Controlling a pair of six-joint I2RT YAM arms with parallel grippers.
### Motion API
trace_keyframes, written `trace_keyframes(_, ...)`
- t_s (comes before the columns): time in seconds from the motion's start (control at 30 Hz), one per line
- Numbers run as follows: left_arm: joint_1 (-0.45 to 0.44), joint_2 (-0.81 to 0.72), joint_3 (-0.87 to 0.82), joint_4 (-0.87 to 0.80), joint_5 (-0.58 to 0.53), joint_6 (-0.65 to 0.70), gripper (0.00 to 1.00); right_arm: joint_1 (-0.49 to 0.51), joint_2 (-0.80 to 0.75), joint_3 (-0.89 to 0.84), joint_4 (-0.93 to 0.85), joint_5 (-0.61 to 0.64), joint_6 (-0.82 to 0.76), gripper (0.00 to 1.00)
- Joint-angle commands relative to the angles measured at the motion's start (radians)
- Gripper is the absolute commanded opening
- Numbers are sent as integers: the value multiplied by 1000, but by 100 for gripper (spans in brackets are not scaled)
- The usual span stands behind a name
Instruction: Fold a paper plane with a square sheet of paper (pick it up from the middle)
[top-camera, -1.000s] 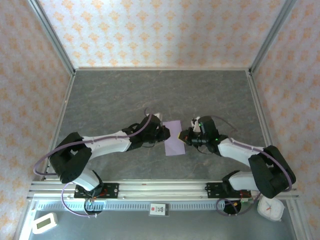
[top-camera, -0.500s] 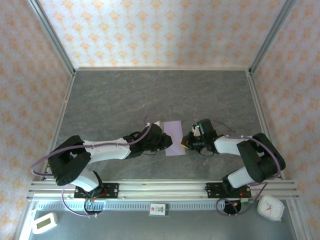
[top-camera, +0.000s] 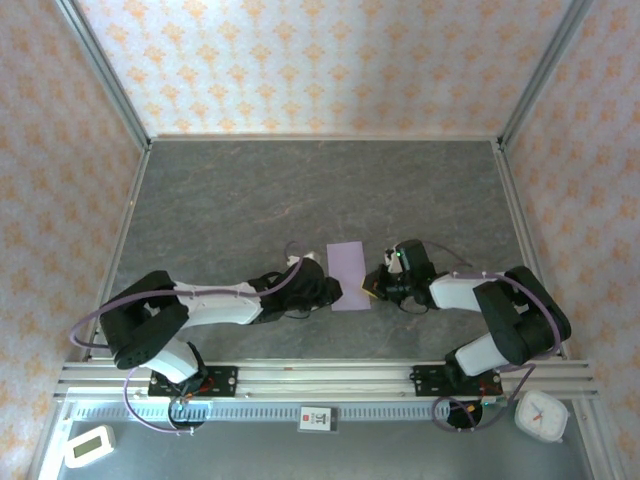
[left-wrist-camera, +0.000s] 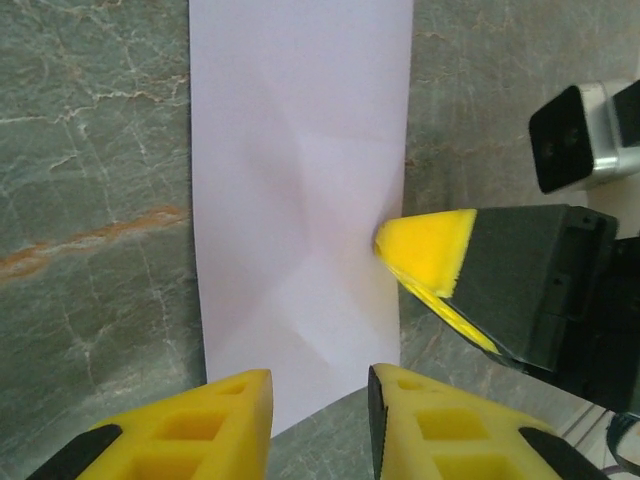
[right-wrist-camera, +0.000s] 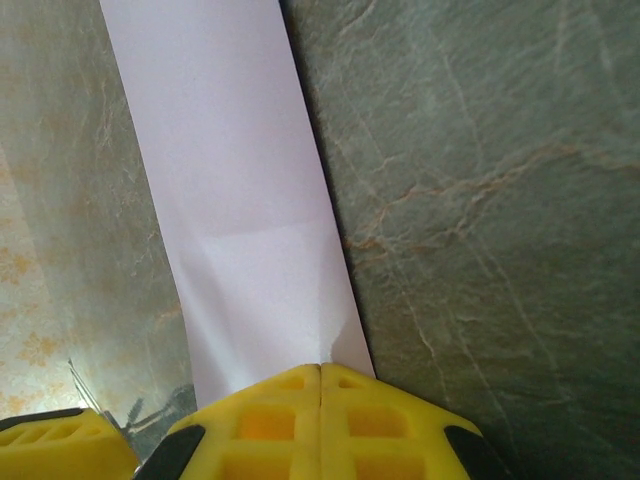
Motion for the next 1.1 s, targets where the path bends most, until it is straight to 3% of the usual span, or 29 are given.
trace_keyframes(0.0,-8,35,8,36,0,-11,35,-9,19,-33,-66,46,-20,0)
trace_keyframes(0.6,-24,75,52,-49,-60,-31,41,-12,21,-31,-68,36,-26,0)
trace_keyframes(0.9,-49,154,194,-228,-105,18,41,-12,20,-30,-71,28,-28,0)
trace_keyframes(1.07,-71,105,191,-302,-197,-17,41,-13,19,-26,-79,27,-35,0)
